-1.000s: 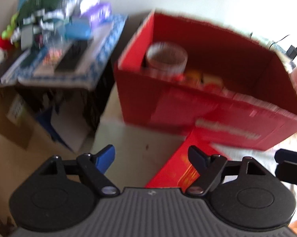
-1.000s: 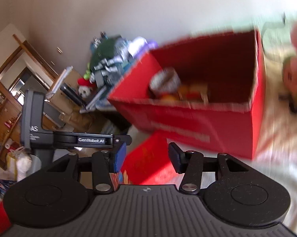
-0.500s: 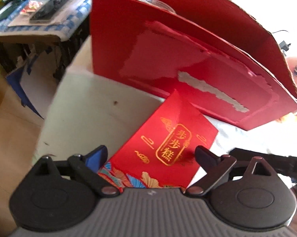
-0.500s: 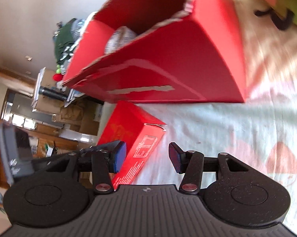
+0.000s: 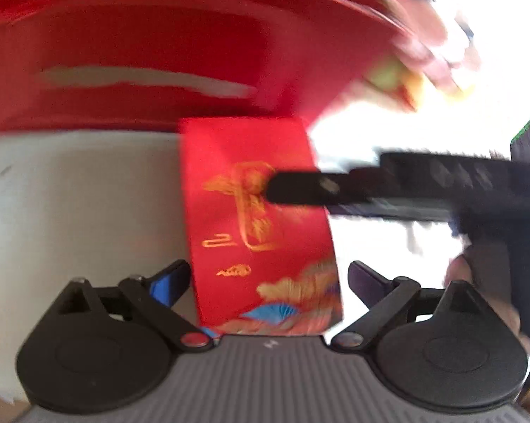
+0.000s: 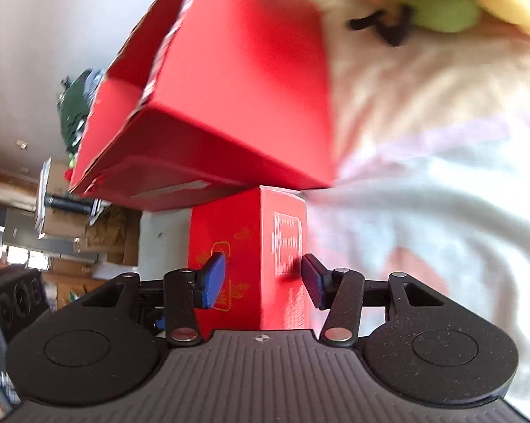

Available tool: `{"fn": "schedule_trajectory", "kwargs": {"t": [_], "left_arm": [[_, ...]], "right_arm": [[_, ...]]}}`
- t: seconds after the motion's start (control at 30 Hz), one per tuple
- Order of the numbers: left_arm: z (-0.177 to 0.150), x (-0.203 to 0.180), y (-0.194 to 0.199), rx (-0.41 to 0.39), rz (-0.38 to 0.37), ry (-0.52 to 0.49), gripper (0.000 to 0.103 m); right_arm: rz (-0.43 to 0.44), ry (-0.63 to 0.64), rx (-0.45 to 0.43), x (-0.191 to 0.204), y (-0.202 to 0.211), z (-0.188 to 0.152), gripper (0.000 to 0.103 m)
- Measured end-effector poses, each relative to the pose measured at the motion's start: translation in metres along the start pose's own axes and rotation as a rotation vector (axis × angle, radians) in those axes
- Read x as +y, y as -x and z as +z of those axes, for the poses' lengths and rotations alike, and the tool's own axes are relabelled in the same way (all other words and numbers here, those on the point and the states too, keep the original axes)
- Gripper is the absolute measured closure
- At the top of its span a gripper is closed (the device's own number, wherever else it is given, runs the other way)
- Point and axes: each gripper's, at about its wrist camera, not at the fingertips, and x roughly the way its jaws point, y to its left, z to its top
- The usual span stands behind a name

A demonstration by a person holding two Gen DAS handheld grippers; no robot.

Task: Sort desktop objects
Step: 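Grasp the red gift box with gold characters using the right gripper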

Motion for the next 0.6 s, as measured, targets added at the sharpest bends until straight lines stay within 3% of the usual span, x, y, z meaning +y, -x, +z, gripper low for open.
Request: {"fn": "schedule_trajectory", "kwargs": {"t": [0.07,0.13,0.4,0.6], "left_arm": [[-0.002,-0.024,-0.004,0.001,0.040,-0.110,0.008],[-0.001,-0.033,-0.004,-0.017,0.066,-0.148,0.010],[0.018,-0.042,-0.016,-0.015,0.155,-0.150,0.014],[0.020,-0.056,-0.019,-0.021,0.225,-0.185,0.017]], "right_arm": [[-0.004,-0.014,-0.018,-0.010,0.010,-0.001,0.050],[-0.005,-0.033,-0.036,-0.019,0.019,-0.001,0.051],[0.000,-0.041,-0.047,-0.036,0.027,0.001,0.050],[0.055,-0.064,0.000,-0.031,0.010,0.002,0.050]]}}
